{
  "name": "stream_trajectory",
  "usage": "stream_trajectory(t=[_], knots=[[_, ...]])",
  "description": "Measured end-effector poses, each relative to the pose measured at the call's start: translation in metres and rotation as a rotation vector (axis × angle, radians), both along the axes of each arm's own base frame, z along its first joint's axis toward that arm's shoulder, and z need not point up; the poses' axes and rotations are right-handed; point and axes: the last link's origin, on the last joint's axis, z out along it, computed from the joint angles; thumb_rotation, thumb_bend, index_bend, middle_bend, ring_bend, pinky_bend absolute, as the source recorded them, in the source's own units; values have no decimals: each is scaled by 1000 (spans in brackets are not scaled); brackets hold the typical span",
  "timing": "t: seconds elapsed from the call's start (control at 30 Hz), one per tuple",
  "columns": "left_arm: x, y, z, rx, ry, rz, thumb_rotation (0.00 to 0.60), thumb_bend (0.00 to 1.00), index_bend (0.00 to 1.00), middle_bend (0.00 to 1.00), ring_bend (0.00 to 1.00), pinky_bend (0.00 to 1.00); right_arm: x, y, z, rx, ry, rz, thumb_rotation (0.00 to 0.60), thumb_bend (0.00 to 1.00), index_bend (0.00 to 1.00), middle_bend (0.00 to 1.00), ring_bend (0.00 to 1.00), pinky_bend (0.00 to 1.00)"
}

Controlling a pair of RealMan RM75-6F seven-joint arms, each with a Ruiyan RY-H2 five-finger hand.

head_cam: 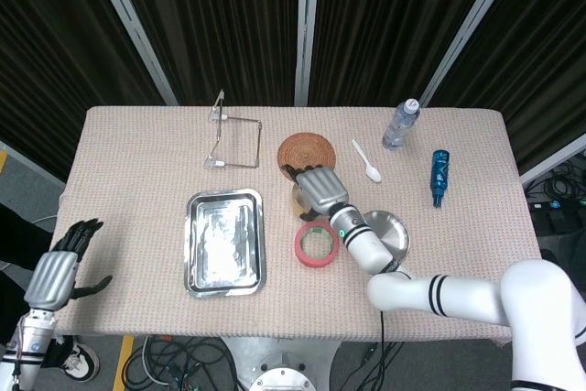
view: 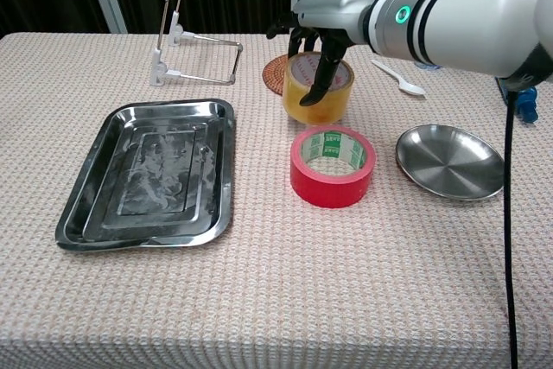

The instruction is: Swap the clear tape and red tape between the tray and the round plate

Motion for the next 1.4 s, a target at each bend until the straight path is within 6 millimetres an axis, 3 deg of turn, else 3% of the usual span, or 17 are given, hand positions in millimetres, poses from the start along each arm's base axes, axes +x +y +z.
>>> stream_trajectory(t=[0.23,0.4,0.47,0.57,0.7,1.0,1.1,1.27,1.4], knots=[[8,4,-3,-2,7,-30,600,148,84,68,32,219,-19,28,48,-21,27,10,600,205,115,305,303,615],[17,8,-8,-11,7,-52,600,148,85,68,33,219,-64,60,89,-40,83,-41,600,205,115,307,302,615],[19,9,-9,-14,10,-57,600,149,85,68,33,219,-81,70,94,-38,100,-66,600,205,115,306,301,615],[23,9,-12,-23,16,-61,600,148,84,68,33,219,-105,82,94,-27,108,-107,600,205,115,306,298,615],[23,10,-11,-27,24,-59,600,149,85,68,33,219,-124,83,89,-30,96,-137,600,205,116,306,299,615],[21,9,-12,-35,28,-49,600,149,85,68,32,219,-137,76,64,-22,93,-111,600,201,115,292,294,527],[21,10,-11,-32,27,-50,600,148,84,68,32,219,-134,76,57,-8,80,-100,600,172,92,277,254,420],[21,9,-10,-32,26,-51,600,147,85,68,32,218,-135,77,55,18,94,-102,600,11,0,138,17,75],[21,8,-10,-36,27,-50,600,146,85,68,32,219,-135,77,57,19,92,-110,600,0,0,60,0,5]])
